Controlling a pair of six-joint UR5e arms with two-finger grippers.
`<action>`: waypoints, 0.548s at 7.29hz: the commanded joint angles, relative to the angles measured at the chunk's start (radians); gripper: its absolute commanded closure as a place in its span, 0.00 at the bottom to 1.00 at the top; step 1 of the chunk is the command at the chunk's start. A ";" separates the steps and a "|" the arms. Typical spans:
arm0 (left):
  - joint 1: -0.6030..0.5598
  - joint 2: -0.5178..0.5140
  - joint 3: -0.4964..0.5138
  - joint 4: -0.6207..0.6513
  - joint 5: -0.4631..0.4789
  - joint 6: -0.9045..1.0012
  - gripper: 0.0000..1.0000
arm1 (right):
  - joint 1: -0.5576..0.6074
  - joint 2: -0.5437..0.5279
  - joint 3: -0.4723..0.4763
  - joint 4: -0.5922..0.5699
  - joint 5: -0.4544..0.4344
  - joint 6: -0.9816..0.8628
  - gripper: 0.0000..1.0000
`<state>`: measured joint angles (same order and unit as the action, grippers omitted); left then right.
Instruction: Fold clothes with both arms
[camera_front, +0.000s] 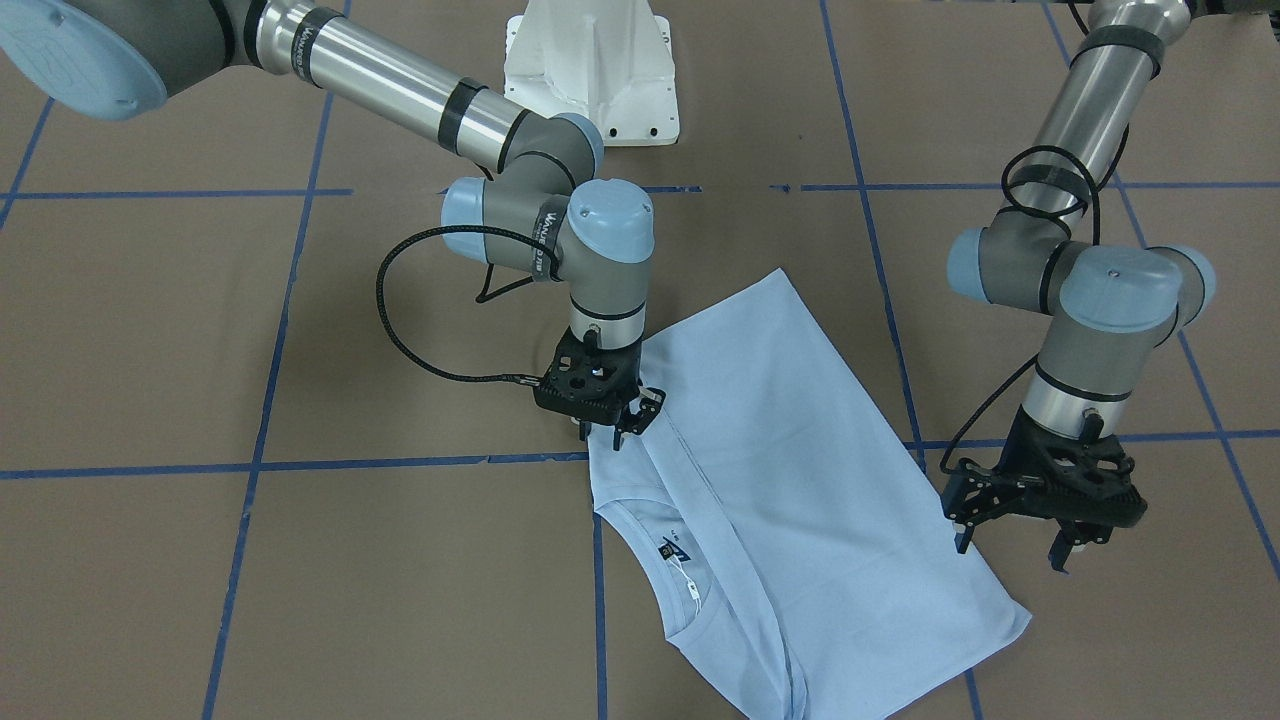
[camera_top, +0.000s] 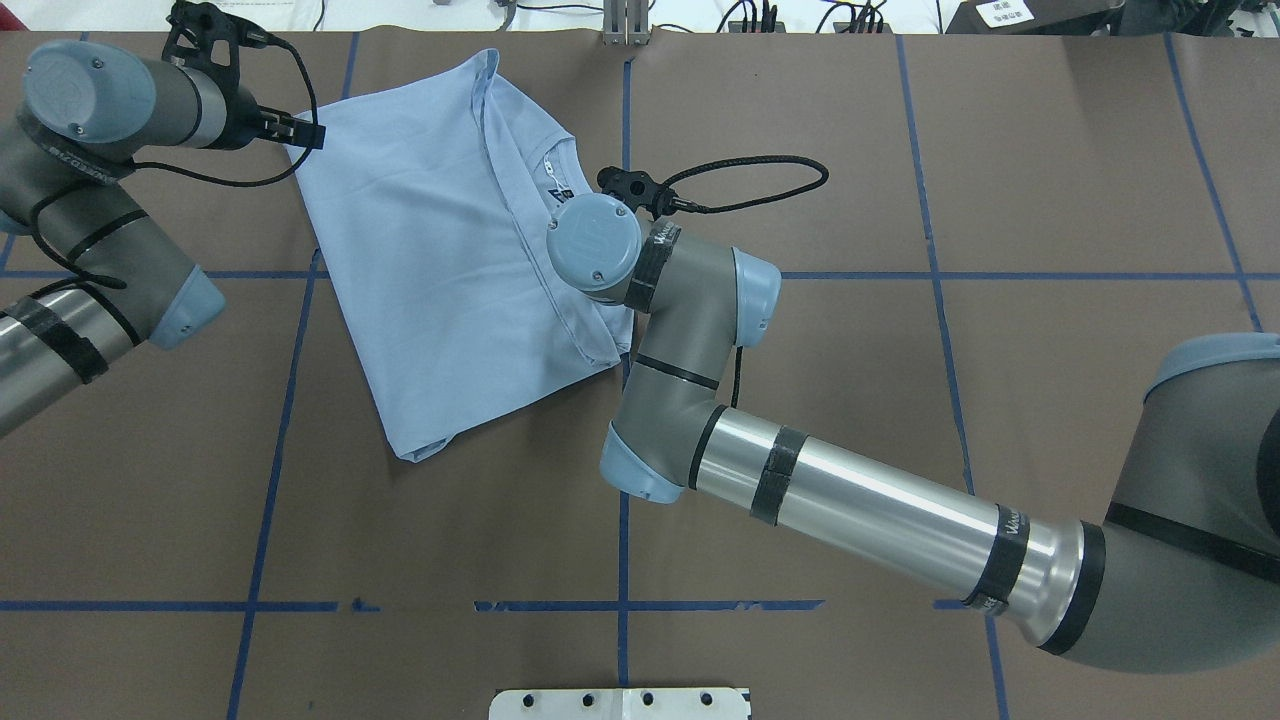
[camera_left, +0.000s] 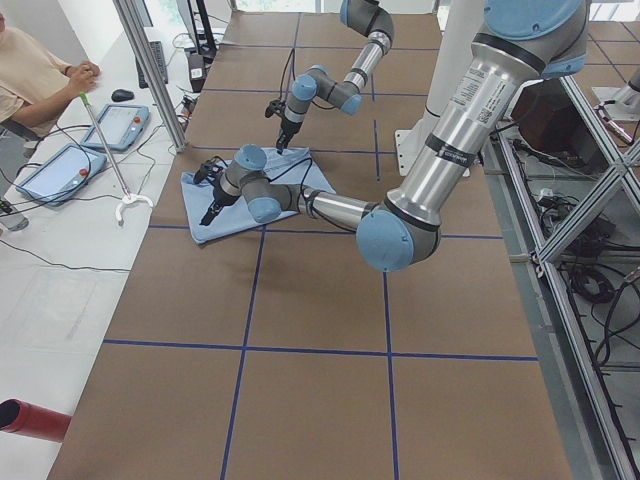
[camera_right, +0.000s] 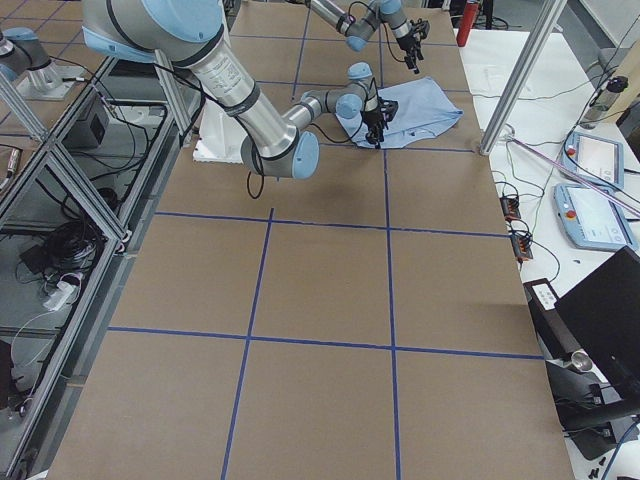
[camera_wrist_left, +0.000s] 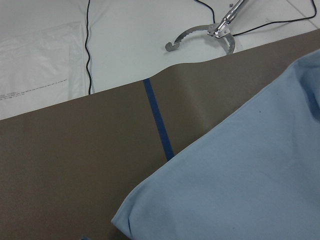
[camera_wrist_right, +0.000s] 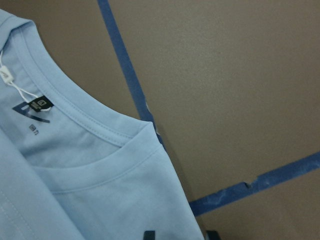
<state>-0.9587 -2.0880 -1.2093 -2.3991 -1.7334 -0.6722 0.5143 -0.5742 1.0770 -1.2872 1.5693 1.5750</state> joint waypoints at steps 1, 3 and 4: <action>0.003 -0.001 0.001 0.000 0.000 -0.001 0.00 | 0.000 -0.001 0.001 -0.003 -0.002 -0.010 0.98; 0.003 -0.001 -0.001 0.000 0.000 -0.001 0.00 | 0.004 -0.001 0.011 -0.024 -0.003 -0.021 1.00; 0.005 -0.001 -0.001 0.000 0.000 -0.001 0.00 | 0.016 -0.003 0.035 -0.053 0.008 -0.057 1.00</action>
<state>-0.9553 -2.0892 -1.2101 -2.3992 -1.7334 -0.6734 0.5199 -0.5761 1.0897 -1.3107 1.5687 1.5492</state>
